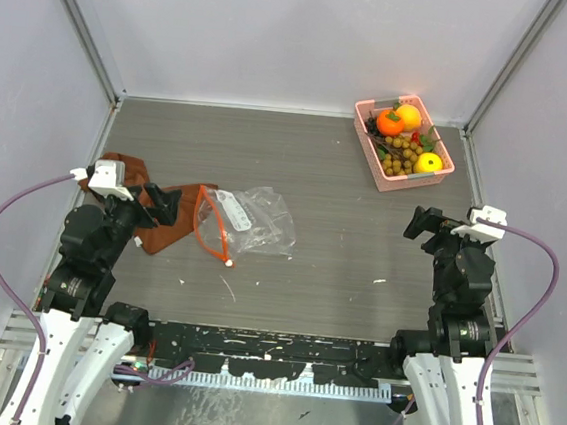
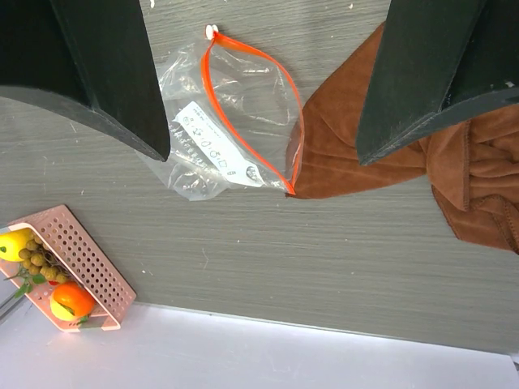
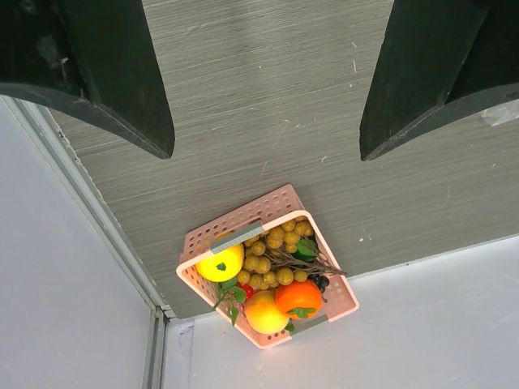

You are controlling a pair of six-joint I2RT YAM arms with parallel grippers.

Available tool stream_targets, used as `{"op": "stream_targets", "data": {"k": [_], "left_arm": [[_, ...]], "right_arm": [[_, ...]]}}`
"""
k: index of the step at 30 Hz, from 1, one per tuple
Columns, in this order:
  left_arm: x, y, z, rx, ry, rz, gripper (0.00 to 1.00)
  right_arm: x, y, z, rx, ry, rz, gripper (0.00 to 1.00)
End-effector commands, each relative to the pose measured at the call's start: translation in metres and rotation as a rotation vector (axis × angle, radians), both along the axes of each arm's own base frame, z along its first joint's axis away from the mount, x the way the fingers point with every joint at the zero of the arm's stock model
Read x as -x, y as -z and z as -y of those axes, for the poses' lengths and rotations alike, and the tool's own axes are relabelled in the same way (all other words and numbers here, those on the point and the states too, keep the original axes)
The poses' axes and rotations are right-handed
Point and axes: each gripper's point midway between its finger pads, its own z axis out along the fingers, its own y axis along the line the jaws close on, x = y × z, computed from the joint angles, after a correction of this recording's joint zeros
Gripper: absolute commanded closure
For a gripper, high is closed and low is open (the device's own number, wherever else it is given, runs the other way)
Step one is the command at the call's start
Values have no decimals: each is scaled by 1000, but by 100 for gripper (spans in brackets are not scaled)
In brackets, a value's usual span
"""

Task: Place the food in the zip-top bag and seal the zipper
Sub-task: Pick up the zipper food storage bag at the center of the board.

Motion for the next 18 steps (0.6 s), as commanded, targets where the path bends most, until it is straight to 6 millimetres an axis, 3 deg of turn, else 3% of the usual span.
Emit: {"op": "stream_targets", "data": {"k": [1, 12, 18], "left_arm": [[-3, -18, 3, 16, 15, 64, 2], [1, -13, 7, 73, 19, -21, 2], [2, 9, 17, 168, 16, -181, 2]], "right_arm": [[-1, -23, -2, -12, -7, 79, 0], [0, -22, -3, -33, -11, 81, 0], [-4, -28, -11, -34, -53, 78, 0]]}}
